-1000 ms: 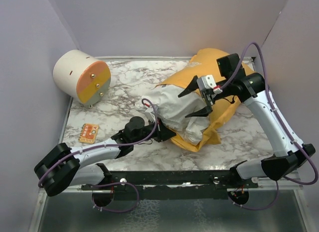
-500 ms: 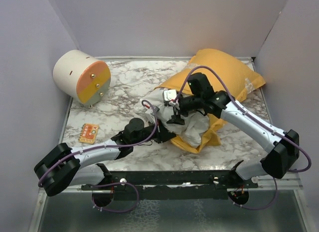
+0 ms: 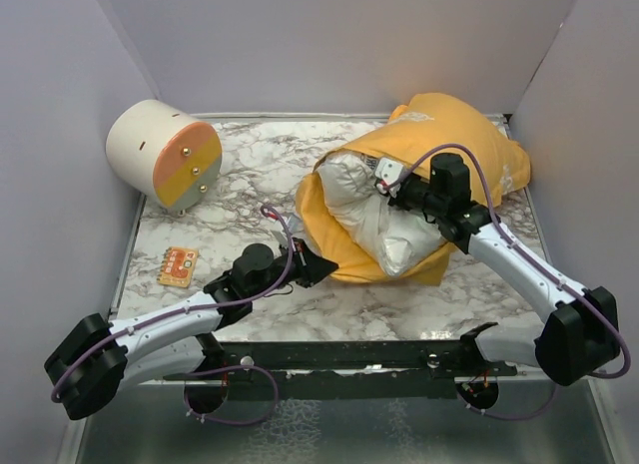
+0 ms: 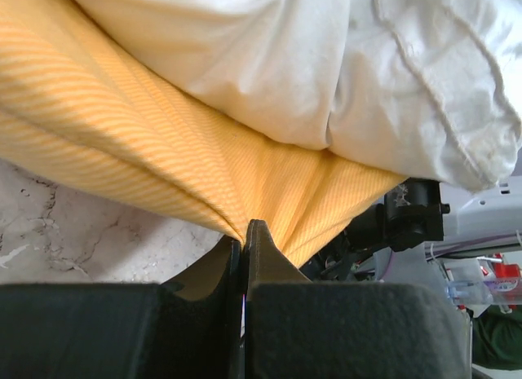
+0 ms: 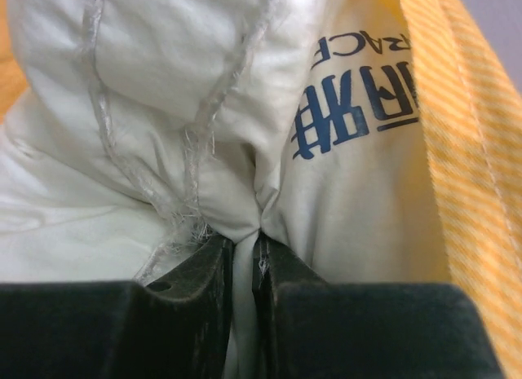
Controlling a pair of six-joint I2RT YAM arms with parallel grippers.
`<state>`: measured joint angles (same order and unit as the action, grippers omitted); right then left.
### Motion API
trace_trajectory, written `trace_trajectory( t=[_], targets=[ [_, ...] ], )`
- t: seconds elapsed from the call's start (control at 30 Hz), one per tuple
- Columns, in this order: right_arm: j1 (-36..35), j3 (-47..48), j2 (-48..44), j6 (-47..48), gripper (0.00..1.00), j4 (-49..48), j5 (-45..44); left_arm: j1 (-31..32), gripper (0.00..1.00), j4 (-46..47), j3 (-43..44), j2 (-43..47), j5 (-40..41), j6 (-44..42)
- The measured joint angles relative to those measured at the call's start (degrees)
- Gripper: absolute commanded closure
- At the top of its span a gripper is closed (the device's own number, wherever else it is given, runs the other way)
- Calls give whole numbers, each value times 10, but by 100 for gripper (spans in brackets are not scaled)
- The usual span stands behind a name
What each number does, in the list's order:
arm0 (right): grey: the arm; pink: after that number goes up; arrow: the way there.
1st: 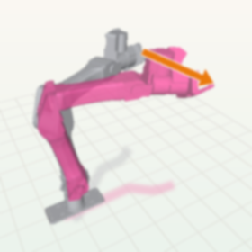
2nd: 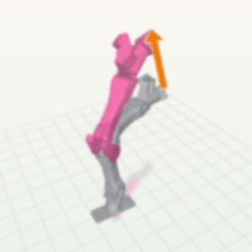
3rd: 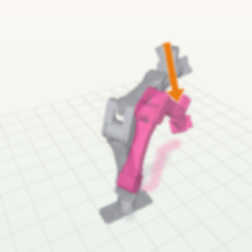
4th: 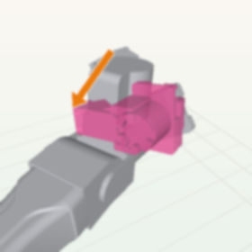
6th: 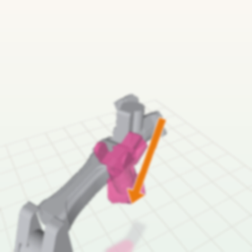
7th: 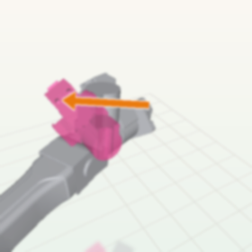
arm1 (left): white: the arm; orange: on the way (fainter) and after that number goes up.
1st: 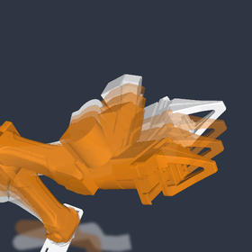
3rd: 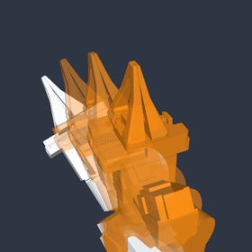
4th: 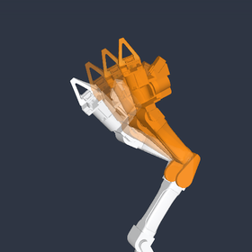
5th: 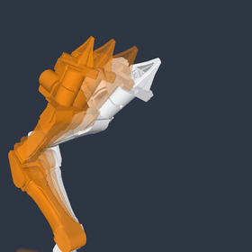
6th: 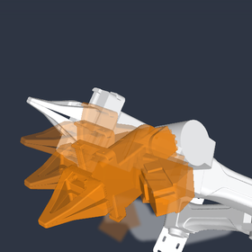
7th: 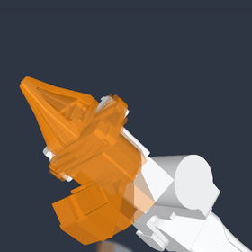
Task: Put the pillow into the pillowcase
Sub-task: Stuff the pillow into the pillowcase.
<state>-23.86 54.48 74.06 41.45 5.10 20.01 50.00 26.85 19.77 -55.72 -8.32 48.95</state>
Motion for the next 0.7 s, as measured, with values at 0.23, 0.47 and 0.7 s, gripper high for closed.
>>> trace_trajectory(
  t=[0.23, 0.47, 0.7],
  targets=[
    [2, -30, -11, 7, 97, 0, 59, 0, 91, -18, -2, 3, 4, 0],
    [16, -58, -12, -2, 98, 38, 58, 4, 48, -46, -46, 121, 34, 35],
    [38, -39, -13, -27, 98, 85, 52, 0, 40, -108, -96, 277, 113, 85]
  ],
)
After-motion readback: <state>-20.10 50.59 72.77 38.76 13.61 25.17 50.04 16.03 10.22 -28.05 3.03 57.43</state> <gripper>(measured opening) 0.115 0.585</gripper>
